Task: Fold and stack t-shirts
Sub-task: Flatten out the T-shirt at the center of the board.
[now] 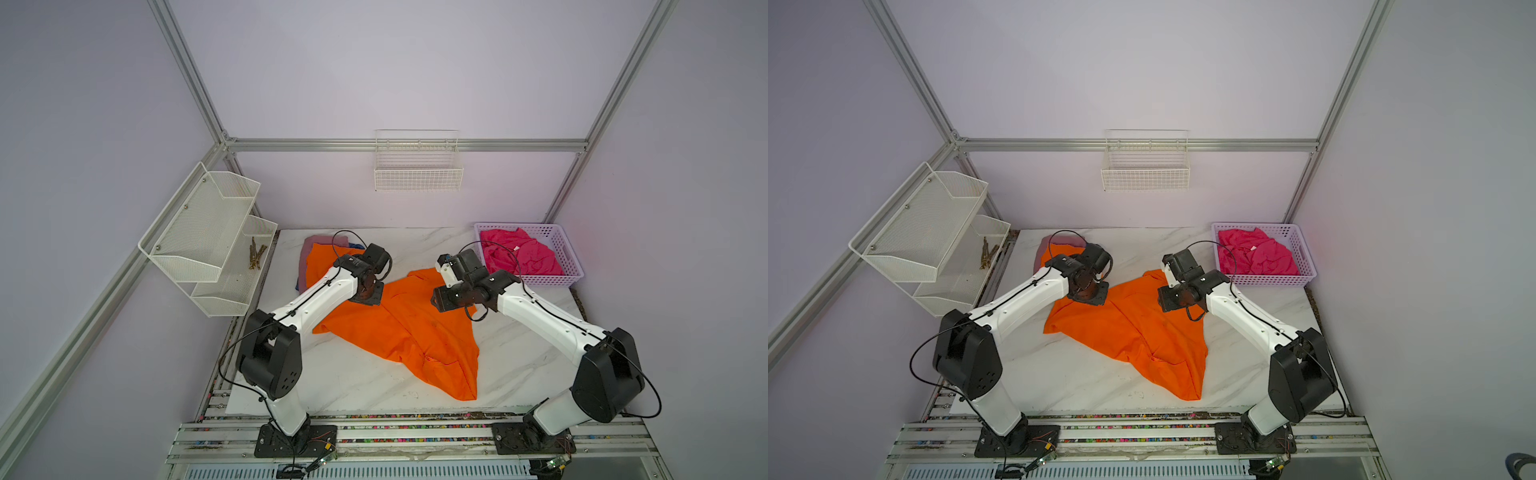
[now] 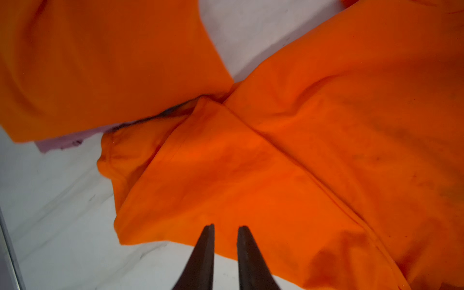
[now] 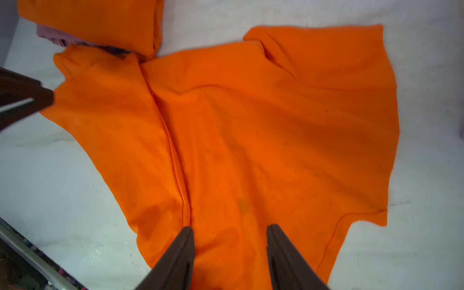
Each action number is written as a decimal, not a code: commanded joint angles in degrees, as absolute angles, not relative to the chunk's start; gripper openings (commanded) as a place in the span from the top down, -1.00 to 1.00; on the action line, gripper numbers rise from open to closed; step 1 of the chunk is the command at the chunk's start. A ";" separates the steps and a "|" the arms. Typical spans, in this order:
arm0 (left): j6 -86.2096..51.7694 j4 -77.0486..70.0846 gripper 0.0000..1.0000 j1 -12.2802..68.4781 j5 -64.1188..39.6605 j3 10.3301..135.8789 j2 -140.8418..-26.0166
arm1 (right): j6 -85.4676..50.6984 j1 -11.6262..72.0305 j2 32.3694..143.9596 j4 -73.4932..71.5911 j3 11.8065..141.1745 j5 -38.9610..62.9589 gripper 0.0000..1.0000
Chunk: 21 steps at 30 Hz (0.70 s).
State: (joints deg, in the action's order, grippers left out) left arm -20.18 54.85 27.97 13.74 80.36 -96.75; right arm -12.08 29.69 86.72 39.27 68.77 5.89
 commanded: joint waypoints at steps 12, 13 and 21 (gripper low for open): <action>-8.05 44.53 0.34 22.22 7.71 80.69 -103.34 | -13.45 31.62 82.21 39.85 66.37 6.74 -0.06; -7.93 44.18 0.35 22.24 7.37 81.06 -103.94 | -13.45 31.84 82.18 39.74 65.93 6.51 -0.06; -7.13 43.85 0.35 21.03 7.61 85.23 -110.59 | -13.49 32.13 82.58 37.98 64.69 7.10 -0.05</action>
